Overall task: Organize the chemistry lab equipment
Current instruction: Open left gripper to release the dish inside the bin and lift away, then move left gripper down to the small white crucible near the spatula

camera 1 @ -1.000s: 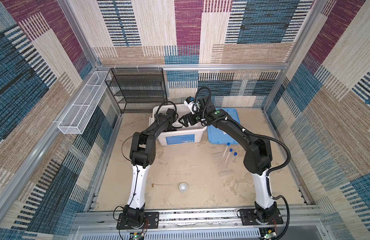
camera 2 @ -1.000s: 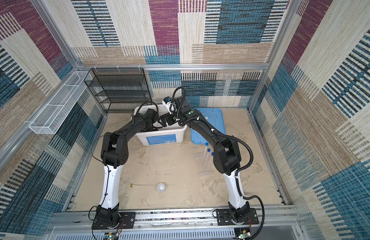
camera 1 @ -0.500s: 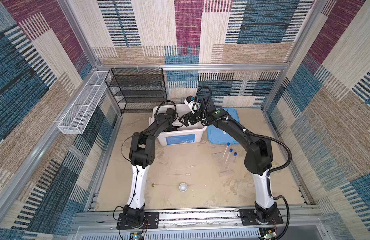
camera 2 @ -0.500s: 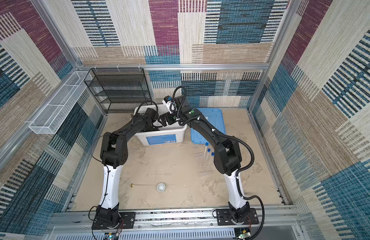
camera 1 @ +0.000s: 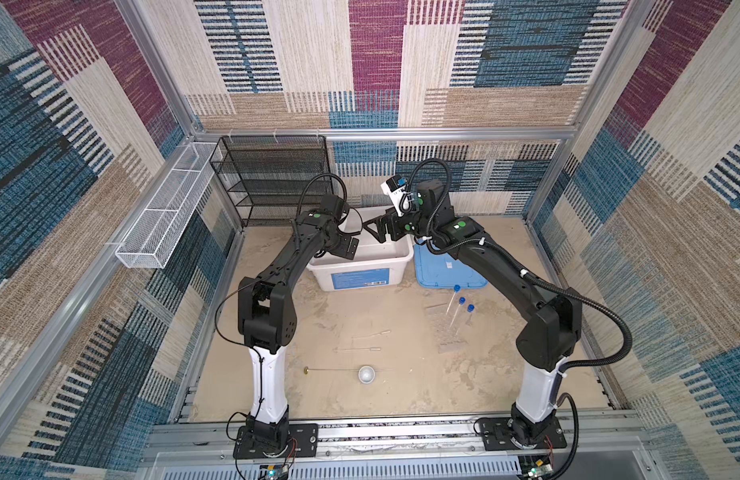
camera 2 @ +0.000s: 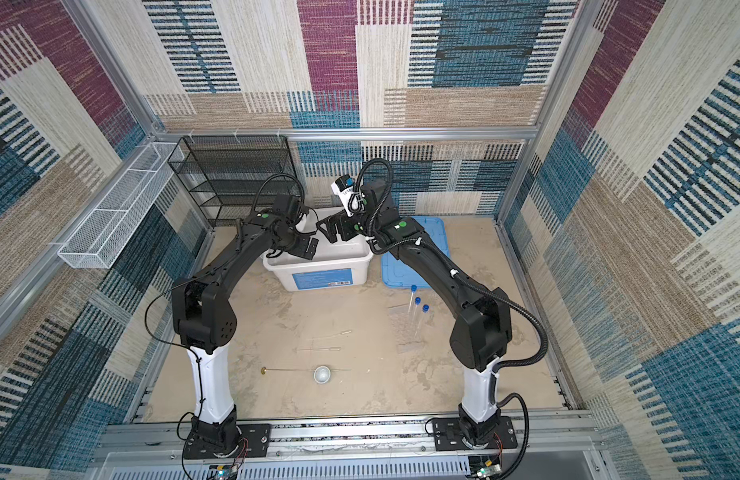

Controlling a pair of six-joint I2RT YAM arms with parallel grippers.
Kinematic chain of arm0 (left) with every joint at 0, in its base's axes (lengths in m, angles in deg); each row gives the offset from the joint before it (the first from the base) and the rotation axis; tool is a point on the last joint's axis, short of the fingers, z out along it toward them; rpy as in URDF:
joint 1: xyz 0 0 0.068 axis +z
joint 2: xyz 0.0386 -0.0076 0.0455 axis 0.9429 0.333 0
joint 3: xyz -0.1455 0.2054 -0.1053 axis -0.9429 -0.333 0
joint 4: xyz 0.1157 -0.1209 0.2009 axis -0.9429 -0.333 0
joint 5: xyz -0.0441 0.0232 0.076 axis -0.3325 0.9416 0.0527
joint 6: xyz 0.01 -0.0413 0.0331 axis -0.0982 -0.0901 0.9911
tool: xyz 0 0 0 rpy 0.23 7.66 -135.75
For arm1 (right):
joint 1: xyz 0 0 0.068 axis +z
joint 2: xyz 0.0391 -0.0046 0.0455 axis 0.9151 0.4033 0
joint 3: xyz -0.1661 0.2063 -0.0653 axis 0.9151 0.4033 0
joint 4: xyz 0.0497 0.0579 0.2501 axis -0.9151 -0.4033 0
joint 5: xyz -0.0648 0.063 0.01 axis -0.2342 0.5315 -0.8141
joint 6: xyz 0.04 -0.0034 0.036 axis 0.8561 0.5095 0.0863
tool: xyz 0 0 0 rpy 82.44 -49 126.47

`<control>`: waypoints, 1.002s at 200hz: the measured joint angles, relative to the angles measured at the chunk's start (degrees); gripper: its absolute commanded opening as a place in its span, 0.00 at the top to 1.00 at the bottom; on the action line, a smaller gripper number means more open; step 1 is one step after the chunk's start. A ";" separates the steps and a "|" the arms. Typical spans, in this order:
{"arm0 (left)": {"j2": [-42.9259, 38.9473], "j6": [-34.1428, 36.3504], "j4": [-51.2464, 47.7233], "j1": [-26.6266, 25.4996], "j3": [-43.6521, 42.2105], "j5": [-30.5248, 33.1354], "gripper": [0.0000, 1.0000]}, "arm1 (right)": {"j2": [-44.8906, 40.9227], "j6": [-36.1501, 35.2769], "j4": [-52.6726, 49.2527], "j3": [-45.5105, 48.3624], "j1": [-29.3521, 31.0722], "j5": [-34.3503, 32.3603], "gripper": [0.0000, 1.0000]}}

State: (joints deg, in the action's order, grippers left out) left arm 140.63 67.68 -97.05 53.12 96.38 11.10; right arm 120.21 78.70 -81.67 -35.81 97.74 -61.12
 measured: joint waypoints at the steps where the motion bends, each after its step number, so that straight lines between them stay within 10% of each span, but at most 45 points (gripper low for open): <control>1: -0.15 0.00 -0.02 -0.02 -0.02 -0.02 0.00 | -0.13 0.00 0.09 0.13 0.00 0.02 0.01; 93: -17.16 5.57 -0.20 -1.05 -3.15 -9.92 0.00 | -20.81 -2.58 9.07 22.01 -1.40 0.50 0.01; 200: -38.29 41.72 -2.19 -10.95 -35.82 -20.90 0.03 | -43.52 -14.91 22.51 60.15 -1.11 15.45 0.01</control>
State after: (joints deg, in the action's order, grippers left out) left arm 102.34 109.40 -99.23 42.17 60.55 -9.80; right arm 76.69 63.80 -59.16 24.35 96.63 -45.67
